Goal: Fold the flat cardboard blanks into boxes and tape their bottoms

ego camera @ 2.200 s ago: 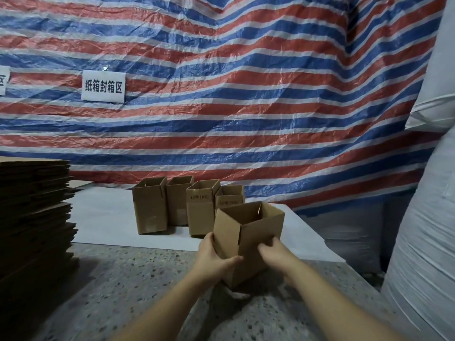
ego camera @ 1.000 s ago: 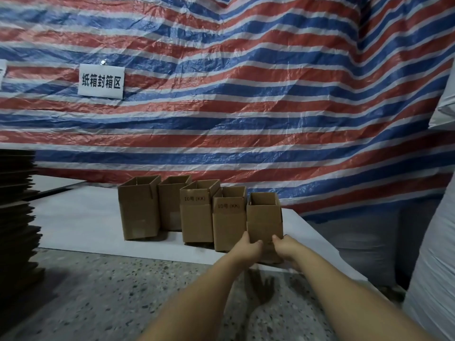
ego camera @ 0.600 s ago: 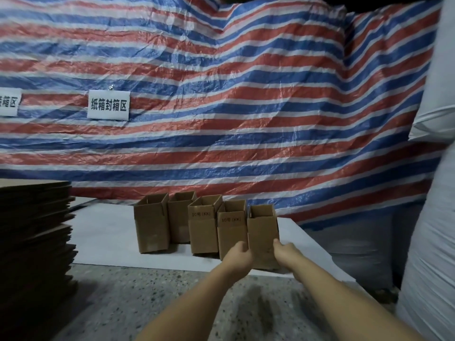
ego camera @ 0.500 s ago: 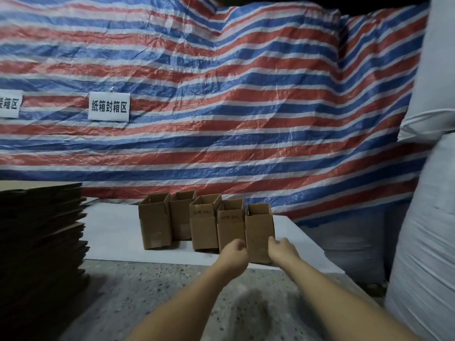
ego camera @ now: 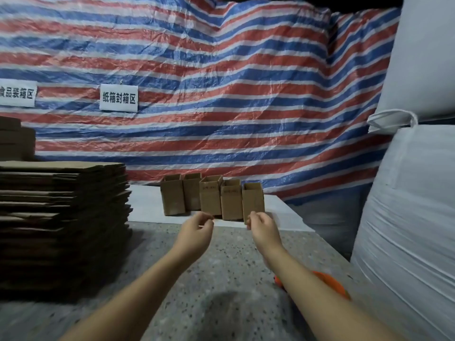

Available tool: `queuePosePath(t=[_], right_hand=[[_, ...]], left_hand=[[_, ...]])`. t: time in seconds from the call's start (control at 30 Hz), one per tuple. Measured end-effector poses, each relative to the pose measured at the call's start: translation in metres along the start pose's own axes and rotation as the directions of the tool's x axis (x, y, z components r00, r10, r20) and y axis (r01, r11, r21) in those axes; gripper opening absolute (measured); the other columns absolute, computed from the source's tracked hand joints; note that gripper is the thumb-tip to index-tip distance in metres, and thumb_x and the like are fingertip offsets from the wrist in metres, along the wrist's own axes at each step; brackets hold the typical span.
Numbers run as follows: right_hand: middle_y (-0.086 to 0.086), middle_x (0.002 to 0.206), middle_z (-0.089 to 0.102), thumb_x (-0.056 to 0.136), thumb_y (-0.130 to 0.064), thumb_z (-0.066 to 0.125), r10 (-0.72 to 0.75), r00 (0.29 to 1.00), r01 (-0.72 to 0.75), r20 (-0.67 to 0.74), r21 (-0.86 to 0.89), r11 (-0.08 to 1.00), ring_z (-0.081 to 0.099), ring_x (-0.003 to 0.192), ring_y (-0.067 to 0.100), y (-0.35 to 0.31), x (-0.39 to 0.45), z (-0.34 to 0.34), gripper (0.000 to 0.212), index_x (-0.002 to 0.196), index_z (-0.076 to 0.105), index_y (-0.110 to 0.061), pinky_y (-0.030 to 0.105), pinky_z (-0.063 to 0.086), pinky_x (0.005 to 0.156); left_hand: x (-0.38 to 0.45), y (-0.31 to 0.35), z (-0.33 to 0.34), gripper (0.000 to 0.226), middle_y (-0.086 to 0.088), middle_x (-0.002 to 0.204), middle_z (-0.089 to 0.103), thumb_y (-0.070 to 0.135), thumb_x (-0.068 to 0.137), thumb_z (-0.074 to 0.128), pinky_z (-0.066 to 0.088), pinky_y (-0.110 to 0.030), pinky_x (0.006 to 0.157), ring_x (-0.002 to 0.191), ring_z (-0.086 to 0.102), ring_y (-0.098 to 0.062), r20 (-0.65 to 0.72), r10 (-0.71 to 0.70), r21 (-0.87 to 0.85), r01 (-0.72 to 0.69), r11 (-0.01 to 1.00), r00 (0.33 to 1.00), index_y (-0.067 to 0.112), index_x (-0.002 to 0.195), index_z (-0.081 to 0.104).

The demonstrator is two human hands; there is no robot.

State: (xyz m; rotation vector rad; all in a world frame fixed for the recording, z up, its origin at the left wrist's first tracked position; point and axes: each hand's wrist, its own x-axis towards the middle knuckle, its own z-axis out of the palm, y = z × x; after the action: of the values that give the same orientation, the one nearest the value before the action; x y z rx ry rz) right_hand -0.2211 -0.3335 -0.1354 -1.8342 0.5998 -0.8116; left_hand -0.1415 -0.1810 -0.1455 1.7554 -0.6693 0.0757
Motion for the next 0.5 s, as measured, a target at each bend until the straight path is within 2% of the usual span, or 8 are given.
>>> queuePosePath(t=[0.13, 0.27, 0.4, 0.5], right_hand=[[0.005, 0.085, 0.064, 0.103, -0.029, 0.046, 0.028, 0.999, -0.031, 0.031, 0.101, 0.994, 0.056, 0.078, 0.017, 0.017, -0.046, 0.009, 0.03, 0.093, 0.066, -0.009, 0.03, 0.041, 0.063], [0.006, 0.088, 0.069, 0.104, -0.026, 0.048, 0.037, 0.999, -0.042, 0.03, 0.175, 0.984, 0.063, 0.084, 0.02, 0.027, -0.081, 0.023, 0.028, 0.087, 0.067, -0.015, 0.03, 0.048, 0.069], [0.003, 0.088, 0.069, 0.104, -0.022, 0.047, -0.009, 1.0, 0.007, 0.012, 0.149, 0.989, 0.065, 0.086, 0.019, 0.032, -0.113, 0.034, 0.026, 0.087, 0.067, -0.018, 0.027, 0.05, 0.068], [0.005, 0.087, 0.069, 0.103, -0.017, 0.048, -0.018, 1.0, 0.017, 0.005, 0.152, 0.988, 0.065, 0.086, 0.019, 0.04, -0.124, 0.04, 0.026, 0.087, 0.068, -0.015, 0.03, 0.051, 0.074]], left_hand=[[-0.05, -0.008, -0.021, 0.015, 0.004, 0.1, 0.065, 0.018, 0.103, 0.047, 0.053, -0.026, 0.073, 0.091, 0.064, -0.012, -0.027, -0.048, -0.072, 0.046, 0.996, 0.998, 0.023, 0.107, 0.06], [-0.089, -0.023, -0.023, 0.015, 0.007, 0.101, 0.064, 0.017, 0.102, 0.048, 0.054, -0.025, 0.082, 0.094, 0.063, -0.008, -0.042, -0.085, -0.06, 0.082, 0.995, 0.995, 0.024, 0.108, 0.06], [-0.115, -0.045, -0.029, 0.015, 0.011, 0.099, 0.064, 0.019, 0.102, 0.049, 0.054, -0.018, 0.072, 0.088, 0.063, -0.001, -0.061, -0.077, 0.007, 0.078, 0.997, 0.995, 0.029, 0.106, 0.061], [-0.13, -0.062, -0.032, 0.017, 0.012, 0.091, 0.066, 0.021, 0.101, 0.051, 0.056, -0.02, 0.065, 0.076, 0.063, 0.003, -0.099, -0.055, 0.042, 0.06, 0.997, 0.994, 0.027, 0.111, 0.064]])
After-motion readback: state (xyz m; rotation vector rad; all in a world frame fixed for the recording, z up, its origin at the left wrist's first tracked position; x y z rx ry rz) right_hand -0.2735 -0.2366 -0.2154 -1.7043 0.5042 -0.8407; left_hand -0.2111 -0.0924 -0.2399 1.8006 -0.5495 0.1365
